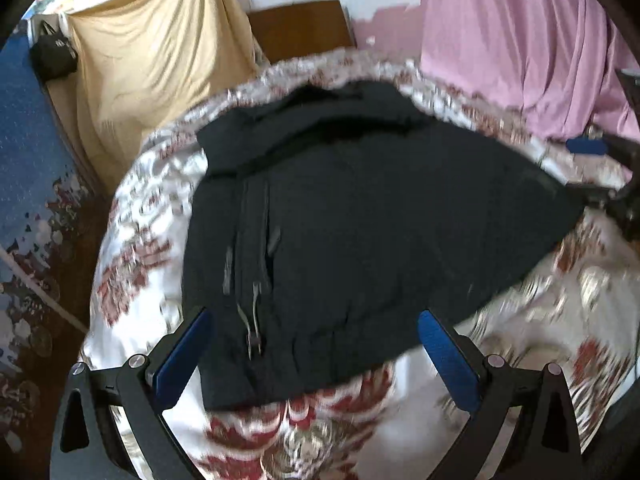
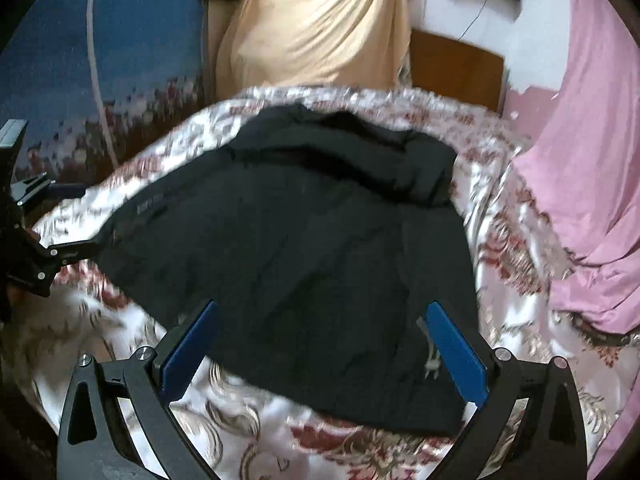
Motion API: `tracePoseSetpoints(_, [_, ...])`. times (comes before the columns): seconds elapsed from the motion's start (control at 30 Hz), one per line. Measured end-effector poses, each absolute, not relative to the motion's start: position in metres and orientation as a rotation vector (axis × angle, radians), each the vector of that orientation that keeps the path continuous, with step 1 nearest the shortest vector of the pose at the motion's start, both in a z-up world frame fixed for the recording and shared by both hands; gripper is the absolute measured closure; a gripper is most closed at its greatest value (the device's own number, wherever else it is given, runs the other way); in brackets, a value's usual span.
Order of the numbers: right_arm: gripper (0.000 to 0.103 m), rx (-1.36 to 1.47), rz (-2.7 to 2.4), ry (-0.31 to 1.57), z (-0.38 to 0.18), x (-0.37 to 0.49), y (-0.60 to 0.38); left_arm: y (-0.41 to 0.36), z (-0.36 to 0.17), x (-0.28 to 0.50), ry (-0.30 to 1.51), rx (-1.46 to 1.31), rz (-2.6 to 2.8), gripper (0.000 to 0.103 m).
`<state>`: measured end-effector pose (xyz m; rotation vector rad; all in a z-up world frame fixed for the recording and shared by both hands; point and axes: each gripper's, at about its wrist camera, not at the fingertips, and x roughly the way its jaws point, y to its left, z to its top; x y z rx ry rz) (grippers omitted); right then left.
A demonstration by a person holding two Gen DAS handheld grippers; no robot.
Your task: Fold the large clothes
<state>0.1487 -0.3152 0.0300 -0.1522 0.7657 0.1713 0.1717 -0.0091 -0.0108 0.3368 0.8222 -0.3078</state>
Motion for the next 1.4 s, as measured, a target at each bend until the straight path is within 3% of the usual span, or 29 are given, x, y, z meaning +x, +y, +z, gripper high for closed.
tracePoseSetpoints(0.2, [0.002,-0.228,0.171,0.885,-0.005,0.148,-0.313,-0.001,-0.048,0.179,1.016,0.410,-0.275,0.000])
tracePoseSetpoints(0.47, [0.002,-0.256,0.204,1.023,-0.030,0.149,-0.319,-0.008,-0.071,0.191,1.142,0.470,-0.253,0.000])
tracePoseSetpoints(1.07, [0.002,-0.462,0.160,1.203,-0.055,0.173,-0.323,-0.017,-0.071,0.197,0.989,0.586,-0.049,0.000])
tracePoseSetpoints(1.23, [0.002,-0.572,0.147,1.214,-0.056,0.178,-0.312,-0.027,-0.059,0.192,0.900,0.641,-0.057,0.044])
tracePoseSetpoints(1.4, [0.002,-0.585,0.150,1.207,-0.056,0.178,-0.311,-0.033,-0.039,0.189,0.809,0.628,-0.098,0.068])
